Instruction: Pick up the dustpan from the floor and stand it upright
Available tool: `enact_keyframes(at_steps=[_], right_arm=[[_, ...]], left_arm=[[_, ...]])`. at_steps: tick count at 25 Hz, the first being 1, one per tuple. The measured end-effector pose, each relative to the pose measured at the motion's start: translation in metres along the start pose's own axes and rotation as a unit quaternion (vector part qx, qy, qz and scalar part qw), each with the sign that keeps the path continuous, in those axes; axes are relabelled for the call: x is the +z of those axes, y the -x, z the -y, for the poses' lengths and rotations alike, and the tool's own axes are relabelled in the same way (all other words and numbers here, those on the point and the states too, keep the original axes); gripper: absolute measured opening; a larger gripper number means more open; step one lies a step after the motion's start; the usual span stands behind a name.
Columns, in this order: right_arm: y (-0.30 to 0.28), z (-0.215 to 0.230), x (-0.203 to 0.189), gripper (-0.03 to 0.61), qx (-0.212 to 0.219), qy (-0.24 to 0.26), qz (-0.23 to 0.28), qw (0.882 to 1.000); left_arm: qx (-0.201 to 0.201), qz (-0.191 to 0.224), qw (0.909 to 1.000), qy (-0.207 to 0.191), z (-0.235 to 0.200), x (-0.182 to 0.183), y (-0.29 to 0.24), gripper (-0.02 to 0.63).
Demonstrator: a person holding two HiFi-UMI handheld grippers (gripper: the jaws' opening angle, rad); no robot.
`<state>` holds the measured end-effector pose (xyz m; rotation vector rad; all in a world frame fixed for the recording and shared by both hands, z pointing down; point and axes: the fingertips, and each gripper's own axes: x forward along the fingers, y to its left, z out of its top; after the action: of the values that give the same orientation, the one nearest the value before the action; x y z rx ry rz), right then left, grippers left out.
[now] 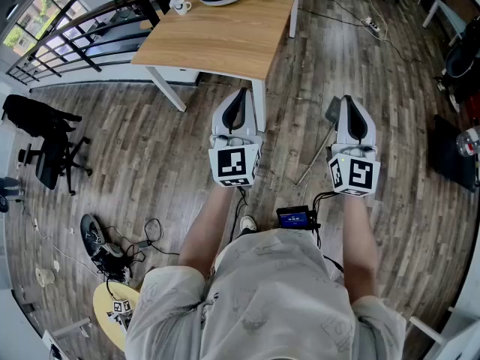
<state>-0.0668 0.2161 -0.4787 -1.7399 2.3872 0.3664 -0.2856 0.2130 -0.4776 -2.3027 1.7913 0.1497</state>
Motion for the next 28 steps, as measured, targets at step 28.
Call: enact_keyframes(at_steps=[28], right_arm=[[0.000,0.068,-0.130,0.006,-0.045,-0.024,-0.063,0.997]], left_arm=[[-0.073,-0.061,0.9948,0.034,0.071,-0.138,-0.072,0.020]])
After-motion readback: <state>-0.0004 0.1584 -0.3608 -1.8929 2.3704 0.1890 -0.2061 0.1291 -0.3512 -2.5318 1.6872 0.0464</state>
